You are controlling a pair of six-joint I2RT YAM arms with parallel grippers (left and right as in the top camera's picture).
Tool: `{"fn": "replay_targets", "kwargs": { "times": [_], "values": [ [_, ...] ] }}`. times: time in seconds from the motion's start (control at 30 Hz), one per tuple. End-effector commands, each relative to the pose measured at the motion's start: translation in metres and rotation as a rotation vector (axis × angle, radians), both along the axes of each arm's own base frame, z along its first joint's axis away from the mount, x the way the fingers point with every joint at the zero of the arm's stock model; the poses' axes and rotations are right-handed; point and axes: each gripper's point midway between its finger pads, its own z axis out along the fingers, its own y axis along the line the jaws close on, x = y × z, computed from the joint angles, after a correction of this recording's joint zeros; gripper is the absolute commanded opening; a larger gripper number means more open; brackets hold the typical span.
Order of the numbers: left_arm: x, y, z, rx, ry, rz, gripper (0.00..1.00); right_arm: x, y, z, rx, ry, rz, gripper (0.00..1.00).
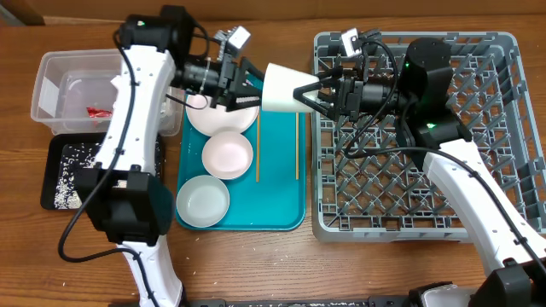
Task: Sort waste into correct bins and load items into the dishwasher
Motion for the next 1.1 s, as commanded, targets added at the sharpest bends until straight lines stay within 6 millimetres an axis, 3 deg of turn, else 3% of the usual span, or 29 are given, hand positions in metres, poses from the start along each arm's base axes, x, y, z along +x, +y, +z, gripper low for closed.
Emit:
{"fn": "replay_targets", "kwargs": {
  "times": [0.0,0.07,0.17,0.27,0.4,0.57,0.73,0.9,1.07],
  "values": [
    [0.020,0.046,-0.015,0.140,-0.052,0.098,0.66,0.014,-0.005,-0.009,-0.038,0.060,-0.101,0.37],
    [0.031,0.075,-0.039,0.308,-0.082,0.140,0.68,0.026,-0.013,-0.032,-0.104,0.164,-0.216,0.37],
    [0.035,0.100,-0.061,0.490,-0.071,0.172,0.71,0.031,-0.025,-0.054,-0.181,0.260,-0.323,0.37],
    [0.041,0.118,-0.077,0.646,-0.068,0.210,0.73,0.020,-0.049,-0.076,-0.323,0.393,-0.476,0.37],
    [0.056,0.116,-0.079,0.687,-0.113,0.246,0.80,-0.007,-0.078,-0.083,-0.547,0.499,-0.640,0.37],
    [0.063,0.103,-0.077,0.681,-0.167,0.232,0.83,-0.045,-0.095,-0.085,-0.768,0.573,-0.709,0.37],
    [0.063,0.105,-0.084,0.757,-0.181,0.222,0.83,-0.075,-0.120,-0.113,-0.980,0.693,-0.813,0.37],
    [0.064,0.107,-0.086,0.778,-0.183,0.222,0.84,-0.082,-0.126,-0.139,-1.124,0.764,-0.819,0.37],
    [0.063,0.107,-0.086,0.778,-0.183,0.222,0.84,-0.079,-0.114,-0.169,-1.231,0.790,-0.770,0.37]
  ]
}}
